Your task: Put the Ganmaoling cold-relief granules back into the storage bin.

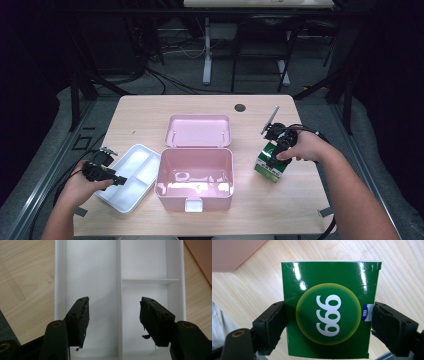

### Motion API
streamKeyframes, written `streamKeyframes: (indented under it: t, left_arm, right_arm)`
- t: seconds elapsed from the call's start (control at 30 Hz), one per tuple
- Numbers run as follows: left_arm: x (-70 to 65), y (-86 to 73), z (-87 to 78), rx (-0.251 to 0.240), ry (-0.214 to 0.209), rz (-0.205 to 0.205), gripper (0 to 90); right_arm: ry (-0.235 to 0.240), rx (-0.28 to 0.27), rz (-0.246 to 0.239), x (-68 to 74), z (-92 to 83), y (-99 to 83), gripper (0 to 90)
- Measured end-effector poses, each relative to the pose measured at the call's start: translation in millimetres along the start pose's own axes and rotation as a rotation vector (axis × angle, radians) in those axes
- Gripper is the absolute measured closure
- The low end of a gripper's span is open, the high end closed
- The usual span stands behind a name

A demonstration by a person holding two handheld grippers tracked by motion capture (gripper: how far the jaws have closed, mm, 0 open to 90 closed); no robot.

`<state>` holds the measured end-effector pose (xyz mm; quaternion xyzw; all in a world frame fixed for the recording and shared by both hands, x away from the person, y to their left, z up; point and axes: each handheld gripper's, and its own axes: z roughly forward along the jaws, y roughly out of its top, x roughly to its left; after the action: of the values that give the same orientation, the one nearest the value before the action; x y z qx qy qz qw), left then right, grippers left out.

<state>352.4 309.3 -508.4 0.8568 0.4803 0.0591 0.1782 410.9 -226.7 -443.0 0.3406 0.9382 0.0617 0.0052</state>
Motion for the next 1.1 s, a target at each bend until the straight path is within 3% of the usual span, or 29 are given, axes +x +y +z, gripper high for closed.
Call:
streamKeyframes:
  t: [0.3, 0.4, 0.5, 0.67, 1.1]
  left_arm:
    - [-0.1, 0.1, 0.2, 0.001, 0.0, 0.0, 41.1]
    - [-0.3, 0.3, -0.2, -0.001, -0.002, 0.003, 41.1]
    - [-0.3, 0.2, -0.3, 0.0, -0.001, 0.004, 41.0]
    - [-0.1, -0.1, -0.6, -0.004, -0.002, 0.003, 41.0]
    - [-0.2, 0.0, 0.7, 0.0, -0.003, 0.003, 41.1]
  right_arm:
    - [-0.013, 0.023, -0.041, 5.4, -15.8, 4.0, 15.8]
    - [-0.008, 0.003, -0.06, 8.7, -19.1, 4.5, 15.8]
    - [-0.011, 0.031, -0.097, 13.2, -27.0, 6.8, 15.9]
    - [-0.009, 0.036, -0.128, 16.8, -32.6, 7.5, 15.9]
    - [-0.003, 0.038, -0.273, 32.9, -52.3, 8.9, 16.0]
